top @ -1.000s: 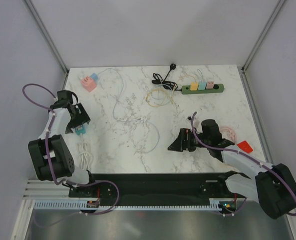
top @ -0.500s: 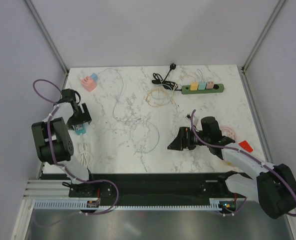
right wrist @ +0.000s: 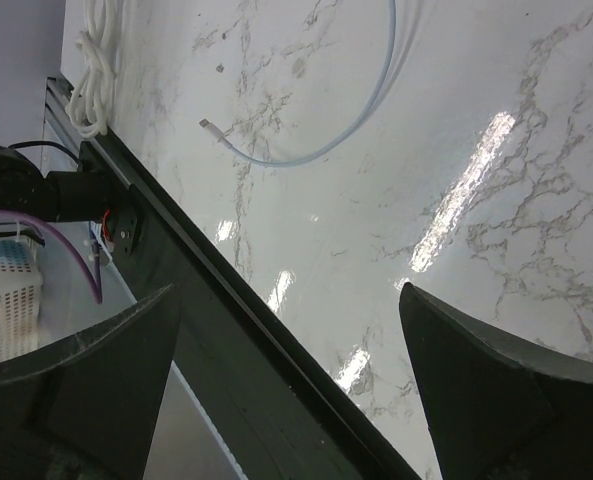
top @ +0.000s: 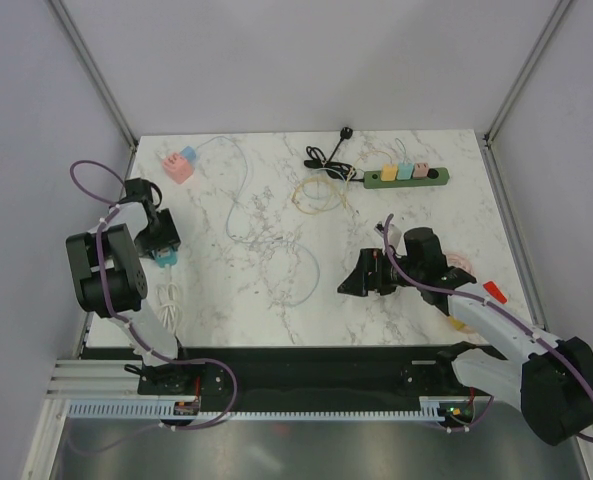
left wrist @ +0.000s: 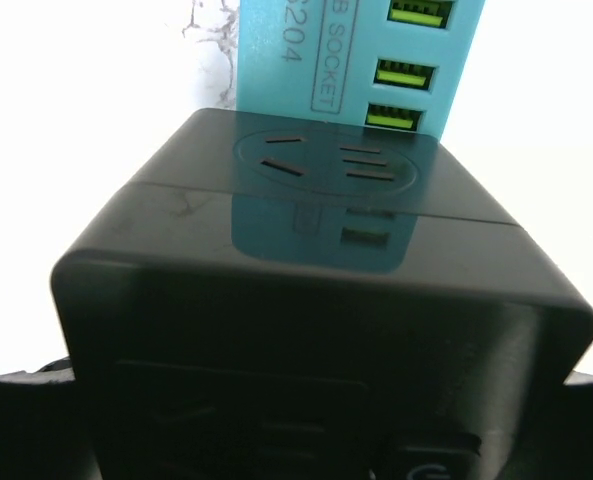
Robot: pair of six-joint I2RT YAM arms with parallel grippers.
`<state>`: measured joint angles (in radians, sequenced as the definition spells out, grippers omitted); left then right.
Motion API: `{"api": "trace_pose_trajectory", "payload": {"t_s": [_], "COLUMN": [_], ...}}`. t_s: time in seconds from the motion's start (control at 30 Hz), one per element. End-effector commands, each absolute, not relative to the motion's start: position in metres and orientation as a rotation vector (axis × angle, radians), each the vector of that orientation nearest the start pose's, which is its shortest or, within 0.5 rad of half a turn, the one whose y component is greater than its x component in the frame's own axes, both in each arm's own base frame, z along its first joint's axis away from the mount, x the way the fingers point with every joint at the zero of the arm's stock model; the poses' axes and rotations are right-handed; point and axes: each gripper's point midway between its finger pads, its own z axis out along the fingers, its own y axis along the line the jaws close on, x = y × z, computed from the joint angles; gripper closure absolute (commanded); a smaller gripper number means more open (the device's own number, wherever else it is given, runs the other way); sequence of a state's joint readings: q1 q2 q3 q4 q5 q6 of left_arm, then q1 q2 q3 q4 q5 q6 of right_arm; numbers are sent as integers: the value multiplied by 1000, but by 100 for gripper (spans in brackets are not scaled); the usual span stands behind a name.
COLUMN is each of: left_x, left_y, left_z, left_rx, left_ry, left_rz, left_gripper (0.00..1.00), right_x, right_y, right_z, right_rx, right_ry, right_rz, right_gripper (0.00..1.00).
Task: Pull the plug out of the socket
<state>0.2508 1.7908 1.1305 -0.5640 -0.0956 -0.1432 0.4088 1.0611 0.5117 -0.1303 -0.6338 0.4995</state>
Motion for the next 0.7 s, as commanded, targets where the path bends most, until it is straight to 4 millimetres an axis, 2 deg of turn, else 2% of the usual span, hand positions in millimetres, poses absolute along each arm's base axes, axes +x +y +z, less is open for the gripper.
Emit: {"api": "trace_pose_trajectory", "payload": {"t_s": [0.0,0.07,0.17,0.2,0.27,0.3,0.33,0.4,0.43,0.6,0.67], "left_x": [356,350,340,333,323,309,306,285,281,246,241], "left_y": [71,61,29,11,1,-16,-23,-36,-40,-73,-86], "left_z": [26,27,30,30,31,24,29,21,26,22,28], "left_rx": [-552,-527,-485,-444,-497,-474,-535,-548,-584,-569,-572], "left_ry": [2690,2709,2740,2752,2750,2779,2753,2784,2756,2750,2729], "left_rz": [23,51,26,6,9,-11,-42,-61,-72,-154,-221], "left_gripper": [64,65,65,65,69,70,70,72,71,71,68], "right_x": [211,216,223,225,227,227,226,226,226,227,228], "right_y": [216,215,212,213,215,216,217,219,219,220,221], "right_z": [123,120,112,110,107,106,105,105,104,101,101], "right_rx": [-285,-278,-252,-245,-225,-218,-214,-208,-204,-199,-196], "right_ry": [2303,2308,2330,2335,2344,2347,2351,2348,2354,2365,2364], "right_rz": [1126,1097,1050,1050,1066,1077,1087,1104,1102,1103,1108], "right_gripper": [2,2,2,2,2,2,2,2,2,2,2]}}
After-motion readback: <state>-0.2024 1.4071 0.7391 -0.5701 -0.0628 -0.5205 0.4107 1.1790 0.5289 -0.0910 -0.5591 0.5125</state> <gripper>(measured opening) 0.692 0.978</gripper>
